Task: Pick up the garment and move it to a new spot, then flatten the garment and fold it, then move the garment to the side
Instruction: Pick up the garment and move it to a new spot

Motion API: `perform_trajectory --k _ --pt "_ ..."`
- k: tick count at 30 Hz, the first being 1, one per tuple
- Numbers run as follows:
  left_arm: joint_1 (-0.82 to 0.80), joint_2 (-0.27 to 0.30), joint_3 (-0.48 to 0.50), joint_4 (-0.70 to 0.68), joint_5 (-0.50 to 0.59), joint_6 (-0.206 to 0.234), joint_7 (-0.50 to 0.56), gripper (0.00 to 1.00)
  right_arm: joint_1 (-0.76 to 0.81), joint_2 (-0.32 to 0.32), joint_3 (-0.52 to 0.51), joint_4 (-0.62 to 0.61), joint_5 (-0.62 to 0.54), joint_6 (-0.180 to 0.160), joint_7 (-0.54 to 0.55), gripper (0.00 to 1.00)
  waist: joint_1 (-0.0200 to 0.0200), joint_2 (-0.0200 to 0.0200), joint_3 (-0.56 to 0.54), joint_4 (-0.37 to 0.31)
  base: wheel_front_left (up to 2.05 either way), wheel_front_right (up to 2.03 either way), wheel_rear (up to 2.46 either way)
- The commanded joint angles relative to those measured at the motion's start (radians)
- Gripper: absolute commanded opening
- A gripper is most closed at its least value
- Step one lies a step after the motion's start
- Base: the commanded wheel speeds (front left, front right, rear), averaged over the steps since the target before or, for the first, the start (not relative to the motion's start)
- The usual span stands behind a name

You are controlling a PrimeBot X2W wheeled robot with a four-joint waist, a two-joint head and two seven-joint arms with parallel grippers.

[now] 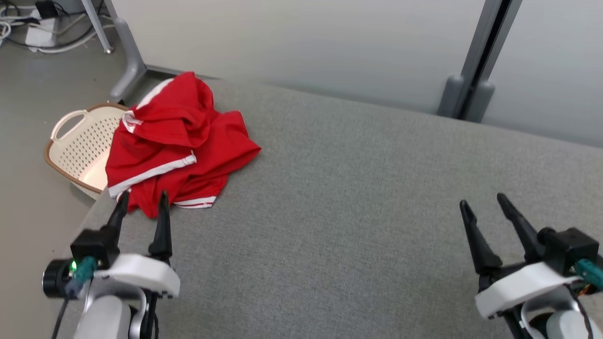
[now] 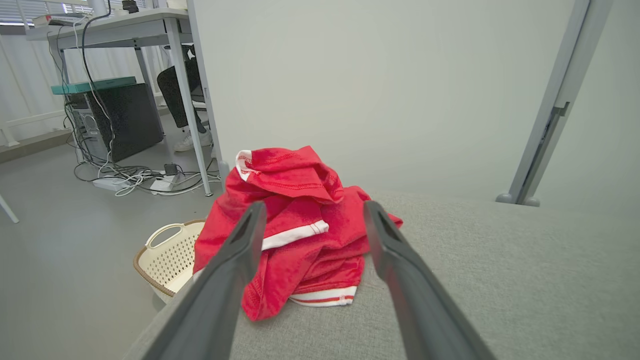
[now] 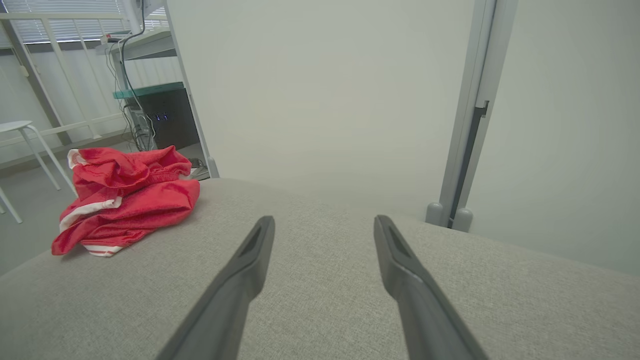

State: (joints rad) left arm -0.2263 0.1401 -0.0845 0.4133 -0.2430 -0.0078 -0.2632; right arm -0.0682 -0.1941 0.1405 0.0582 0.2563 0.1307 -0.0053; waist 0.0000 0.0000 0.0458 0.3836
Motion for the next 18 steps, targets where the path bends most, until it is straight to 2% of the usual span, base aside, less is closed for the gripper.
perform_trajectory --k 1,5,11,18 --pt "-0.045 0.001 0.000 0.019 -0.007 -0.008 0.001 1.00 -0.019 -0.015 -0.004 -0.012 -0.001 0.000 0.008 1.00 0.0000 0.0000 0.063 -0.021 0.00 0.00 0.00" --pt "-0.165 0.004 0.000 0.100 -0.027 -0.030 0.009 1.00 -0.065 -0.051 -0.010 -0.056 0.002 0.000 0.034 1.00 0.0000 0.0000 0.166 -0.053 0.00 0.00 0.00" --pt "-0.367 0.046 0.014 0.272 -0.046 -0.062 0.020 1.00 -0.137 -0.106 -0.015 -0.105 0.012 0.000 0.054 1.00 0.0000 0.0000 0.312 -0.106 0.00 0.00 0.00" --pt "-0.552 0.100 0.032 0.452 -0.061 -0.071 0.029 1.00 -0.189 -0.142 -0.022 -0.129 0.023 0.000 0.053 1.00 0.0000 0.0000 0.421 -0.137 0.00 0.00 0.00"
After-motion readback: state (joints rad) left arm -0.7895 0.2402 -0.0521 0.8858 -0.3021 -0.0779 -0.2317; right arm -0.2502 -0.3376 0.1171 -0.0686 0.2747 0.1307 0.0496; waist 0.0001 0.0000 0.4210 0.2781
